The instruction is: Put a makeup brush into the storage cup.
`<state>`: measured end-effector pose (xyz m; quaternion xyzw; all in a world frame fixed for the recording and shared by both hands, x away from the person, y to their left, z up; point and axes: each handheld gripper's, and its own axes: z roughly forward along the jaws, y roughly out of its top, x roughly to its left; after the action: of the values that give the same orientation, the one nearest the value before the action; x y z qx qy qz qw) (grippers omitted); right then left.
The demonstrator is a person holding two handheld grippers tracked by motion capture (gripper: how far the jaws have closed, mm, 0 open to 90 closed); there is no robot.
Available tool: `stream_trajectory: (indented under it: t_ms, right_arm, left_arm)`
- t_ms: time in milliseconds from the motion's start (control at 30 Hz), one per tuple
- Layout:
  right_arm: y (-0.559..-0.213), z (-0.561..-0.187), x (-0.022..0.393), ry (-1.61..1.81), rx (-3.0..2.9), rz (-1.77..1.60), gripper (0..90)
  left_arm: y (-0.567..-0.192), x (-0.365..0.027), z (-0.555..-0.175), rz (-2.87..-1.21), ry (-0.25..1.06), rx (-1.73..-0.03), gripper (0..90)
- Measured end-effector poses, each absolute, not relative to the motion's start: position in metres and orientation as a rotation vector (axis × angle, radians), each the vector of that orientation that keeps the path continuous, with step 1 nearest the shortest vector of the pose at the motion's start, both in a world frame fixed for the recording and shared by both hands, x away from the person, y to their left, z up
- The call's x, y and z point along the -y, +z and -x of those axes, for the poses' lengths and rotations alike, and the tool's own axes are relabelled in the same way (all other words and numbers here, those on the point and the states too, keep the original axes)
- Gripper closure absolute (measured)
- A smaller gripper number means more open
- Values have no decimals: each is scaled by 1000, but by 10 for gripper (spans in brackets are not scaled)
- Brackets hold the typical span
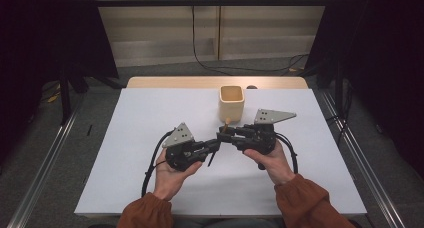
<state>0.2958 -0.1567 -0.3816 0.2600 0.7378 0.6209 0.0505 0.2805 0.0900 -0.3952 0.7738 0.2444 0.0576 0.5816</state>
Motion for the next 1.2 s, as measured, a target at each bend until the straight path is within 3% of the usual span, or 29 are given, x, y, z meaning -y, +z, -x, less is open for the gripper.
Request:
stream_trajectory:
  t_ms: [267,667,967,1033,1200]
  right_arm:
    - [-382,-294,154,1900,-2244,-772,839]
    - [-379,-292,155,1912,-2236,-775,845]
    - [-378,-290,157,1908,-2239,-758,845]
    - [-378,-289,158,1914,-2238,-758,845]
    - [-378,-290,160,1916,-2235,-763,845]
  left_arm:
    - [-399,-88,-281,-1812,124,-570,835]
    - [-399,-88,-282,-1796,118,-556,822]
    - [-401,-85,-282,-1816,122,-584,647]
    - [-401,-86,-283,-1812,131,-593,539]
    - [-399,-91,-283,-1806,172,-634,368]
